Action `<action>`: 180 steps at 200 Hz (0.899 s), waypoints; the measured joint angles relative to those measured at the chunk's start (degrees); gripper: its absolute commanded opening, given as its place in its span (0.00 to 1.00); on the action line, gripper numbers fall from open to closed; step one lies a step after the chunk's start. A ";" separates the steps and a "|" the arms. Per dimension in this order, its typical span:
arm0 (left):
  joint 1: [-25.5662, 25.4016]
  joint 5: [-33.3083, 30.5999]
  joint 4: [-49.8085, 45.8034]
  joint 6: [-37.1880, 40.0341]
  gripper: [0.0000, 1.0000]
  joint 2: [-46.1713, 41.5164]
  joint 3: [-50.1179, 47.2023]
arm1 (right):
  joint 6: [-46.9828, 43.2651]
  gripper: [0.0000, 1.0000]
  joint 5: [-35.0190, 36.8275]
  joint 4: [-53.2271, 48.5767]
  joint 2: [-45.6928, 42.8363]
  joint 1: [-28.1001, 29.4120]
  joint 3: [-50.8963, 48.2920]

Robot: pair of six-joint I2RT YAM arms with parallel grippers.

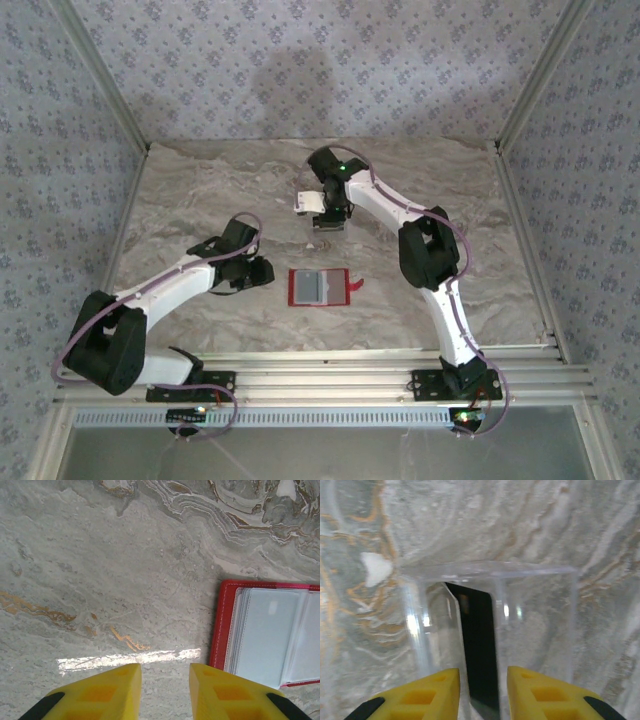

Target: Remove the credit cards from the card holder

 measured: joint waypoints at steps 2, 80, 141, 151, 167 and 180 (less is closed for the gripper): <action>0.00 0.00 0.00 0.00 0.31 0.00 0.00 | -0.02 0.32 0.22 0.37 -0.02 0.00 -0.09; 0.07 3.76 1.05 0.28 0.30 0.85 0.00 | -0.55 0.32 5.09 9.57 -6.43 0.57 -6.71; -0.31 8.04 2.40 1.11 0.25 4.74 0.04 | 14.80 0.32 2.97 13.57 -16.52 2.38 -12.98; -0.74 8.26 2.64 1.09 0.25 5.33 0.04 | 18.03 0.32 2.38 14.14 -18.84 2.82 -15.80; -1.84 8.61 3.06 1.11 0.24 6.40 0.20 | 23.87 0.32 1.51 14.97 -22.51 3.67 -20.81; -2.93 9.01 3.26 1.11 0.23 7.78 0.61 | 28.79 0.32 0.96 15.63 -25.29 4.48 -24.70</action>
